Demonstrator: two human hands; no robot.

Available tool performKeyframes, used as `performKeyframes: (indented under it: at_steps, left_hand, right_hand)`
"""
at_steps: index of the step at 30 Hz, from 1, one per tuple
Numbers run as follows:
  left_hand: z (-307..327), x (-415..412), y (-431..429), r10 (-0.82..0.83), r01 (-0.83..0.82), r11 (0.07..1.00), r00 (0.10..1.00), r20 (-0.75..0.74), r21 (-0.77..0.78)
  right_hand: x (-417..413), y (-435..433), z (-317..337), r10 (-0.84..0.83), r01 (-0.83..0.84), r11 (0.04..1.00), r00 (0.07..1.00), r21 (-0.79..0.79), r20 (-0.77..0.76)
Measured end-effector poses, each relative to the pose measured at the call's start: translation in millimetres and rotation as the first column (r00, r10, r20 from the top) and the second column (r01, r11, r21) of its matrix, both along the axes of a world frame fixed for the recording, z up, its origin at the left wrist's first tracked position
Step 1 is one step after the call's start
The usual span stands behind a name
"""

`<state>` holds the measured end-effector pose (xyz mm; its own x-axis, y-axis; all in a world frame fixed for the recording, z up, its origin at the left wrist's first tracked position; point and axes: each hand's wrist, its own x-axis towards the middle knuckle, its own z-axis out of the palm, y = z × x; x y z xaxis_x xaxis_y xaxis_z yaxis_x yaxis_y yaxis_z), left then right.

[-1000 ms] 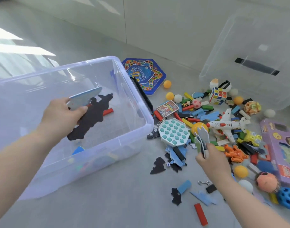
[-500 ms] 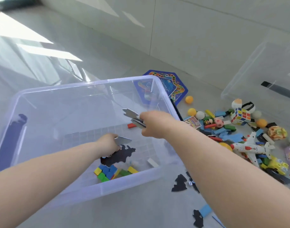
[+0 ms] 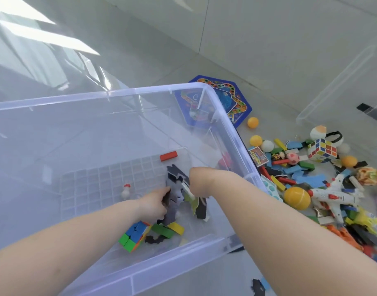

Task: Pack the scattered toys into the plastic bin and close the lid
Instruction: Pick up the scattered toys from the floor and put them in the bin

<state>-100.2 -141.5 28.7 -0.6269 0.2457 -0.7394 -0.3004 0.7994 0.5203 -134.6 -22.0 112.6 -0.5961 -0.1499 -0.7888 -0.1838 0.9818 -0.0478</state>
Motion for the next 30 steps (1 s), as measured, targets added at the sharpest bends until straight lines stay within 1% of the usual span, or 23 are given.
performKeyframes:
  at_steps: [1, 2, 3, 5, 6, 8, 10, 11, 12, 13, 14, 16, 17, 18, 19, 21, 22, 23, 24, 25, 26, 27, 30]
  left_hand:
    - [1.6, 0.2, 0.1, -0.049, 0.049, 0.998, 0.999, 0.009, -0.030]
    - [2.9, 0.1, -0.2, -0.119, 0.119, 0.990, 0.993, -0.001, -0.071]
    - [5.4, -0.4, -1.7, -0.203, 0.200, 0.968, 0.979, -0.008, -0.152]
    - [12.4, -4.9, -8.1, -0.306, 0.275, 0.903, 0.951, -0.045, -0.330]
    - [18.3, -7.0, -11.1, -0.313, 0.270, 0.895, 0.948, -0.066, -0.355]
    - [41.2, -8.6, -13.9, -0.241, 0.189, 0.931, 0.961, -0.138, -0.313]
    - [70.1, -2.9, -10.3, -0.090, 0.036, 0.980, 0.958, -0.272, -0.197]
    - [80.3, 1.6, -6.6, -0.009, -0.030, 0.993, 0.940, -0.341, -0.110]
    - [91.0, 6.6, -1.2, 0.058, -0.071, 0.997, 0.915, -0.399, -0.018]
    - [102.7, 12.6, 6.2, 0.104, -0.091, 0.995, 0.894, -0.436, 0.050]
    - [113.2, 18.7, 15.8, 0.130, -0.094, 0.991, 0.870, -0.475, 0.100]
    - [134.2, 33.9, 40.9, 0.183, -0.060, 0.973, 0.784, -0.593, 0.221]
    - [145.8, 43.7, 54.8, 0.209, -0.014, 0.956, 0.730, -0.651, 0.292]
    - [157.2, 54.6, 69.9, 0.213, 0.054, 0.936, 0.699, -0.682, 0.348]
    - [164.2, 65.8, 85.0, 0.192, 0.139, 0.907, 0.703, -0.685, 0.397]
    - [160.8, 88.8, 116.6, 0.073, 0.269, 0.851, 0.790, -0.609, 0.452]
    - [151.3, 99.7, 132.4, -0.057, 0.336, 0.848, 0.826, -0.560, 0.409]
    - [137.6, 109.9, 147.7, -0.223, 0.432, 0.845, 0.820, -0.526, 0.315]
    - [118.7, 117.6, 161.1, -0.365, 0.516, 0.834, 0.781, -0.507, 0.195]
    - [96.8, 121.9, 172.0, -0.466, 0.565, 0.822, 0.740, -0.486, 0.073]
    - [73.9, 122.1, 178.6, -0.535, 0.584, 0.811, 0.711, -0.457, -0.040]
    - [53.2, 119.3, 181.1, -0.567, 0.577, 0.808, 0.703, -0.429, -0.123]
    - [4.2, 106.5, 175.0, -0.621, 0.531, 0.783, 0.693, -0.366, -0.323]
  right_hand:
    - [1.0, -0.3, 3.5, 0.020, -0.020, 1.000, 1.000, 0.002, -0.005]
    - [2.3, 1.0, 7.9, 0.000, -0.001, 1.000, 1.000, -0.026, -0.012]
    - [2.9, 4.1, 12.7, -0.045, 0.043, 0.995, 0.999, -0.091, -0.026]
    - [9.4, 14.9, 28.9, -0.143, 0.107, 0.955, 0.983, -0.276, -0.114]
    - [15.9, 23.6, 37.9, -0.184, 0.106, 0.915, 0.968, -0.388, -0.169]
    - [37.8, 49.0, 58.7, -0.265, 0.047, 0.801, 0.922, -0.597, -0.283]
    - [65.3, 85.5, 74.0, -0.403, -0.036, 0.691, 0.810, -0.722, -0.426]
    - [78.5, 107.5, 76.1, -0.486, -0.024, 0.672, 0.740, -0.740, -0.466]
    - [90.9, 130.4, 72.0, -0.555, 0.039, 0.680, 0.680, -0.732, -0.479]
    - [102.3, 151.1, 63.5, -0.587, 0.134, 0.711, 0.654, -0.690, -0.478]
    - [113.0, 169.8, 49.3, -0.599, 0.259, 0.745, 0.665, -0.615, -0.446]
    - [141.0, 197.4, 9.8, -0.607, 0.477, 0.774, 0.747, -0.415, -0.273]
    - [156.8, 204.5, -11.8, -0.601, 0.524, 0.782, 0.778, -0.338, -0.182]
    - [171.8, 209.4, -31.5, -0.591, 0.540, 0.791, 0.795, -0.287, -0.133]
    - [185.2, 214.0, -47.3, -0.590, 0.550, 0.797, 0.798, -0.248, -0.124]
    - [207.4, 223.2, -67.1, -0.603, 0.578, 0.795, 0.786, -0.183, -0.135]
    - [217.6, 228.0, -74.1, -0.615, 0.595, 0.787, 0.778, -0.163, -0.128]
    - [227.3, 231.9, -79.7, -0.635, 0.616, 0.771, 0.764, -0.164, -0.114]
    - [236.1, 234.9, -85.8, -0.659, 0.636, 0.748, 0.746, -0.189, -0.098]
    - [243.6, 235.9, -90.0, -0.679, 0.651, 0.726, 0.729, -0.222, -0.086]
    - [249.6, 235.5, -93.7, -0.698, 0.663, 0.705, 0.712, -0.253, -0.078]
    - [255.2, 234.5, -97.7, -0.709, 0.670, 0.690, 0.702, -0.274, -0.069]
    - [267.1, 226.7, -109.7, -0.686, 0.649, 0.711, 0.724, -0.271, -0.064]
